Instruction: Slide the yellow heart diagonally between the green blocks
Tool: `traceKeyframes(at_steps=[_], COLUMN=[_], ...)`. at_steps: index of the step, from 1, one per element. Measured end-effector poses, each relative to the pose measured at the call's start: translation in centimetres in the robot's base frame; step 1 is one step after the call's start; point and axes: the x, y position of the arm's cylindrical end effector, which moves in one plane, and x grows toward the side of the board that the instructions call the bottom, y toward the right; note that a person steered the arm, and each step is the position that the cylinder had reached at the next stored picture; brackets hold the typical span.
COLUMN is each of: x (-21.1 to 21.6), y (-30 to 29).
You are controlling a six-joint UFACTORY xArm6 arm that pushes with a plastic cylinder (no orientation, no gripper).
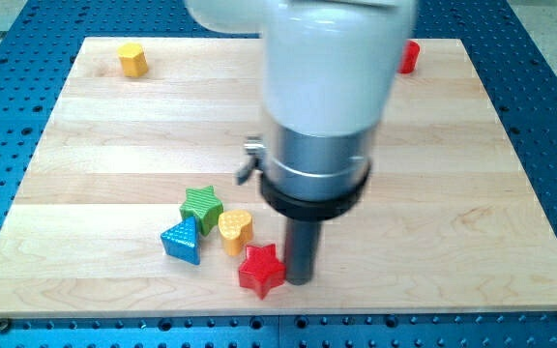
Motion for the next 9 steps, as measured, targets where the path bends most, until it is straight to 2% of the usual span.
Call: traceKeyframes(at_steps=[1, 2, 4, 5, 6, 7, 9], x=[-0.8, -0.9, -0.7, 2.9, 3.0, -0.3, -7.7], y=[-4.8, -5.3, -1.3, 0.7, -2.9, -7.1, -2.3])
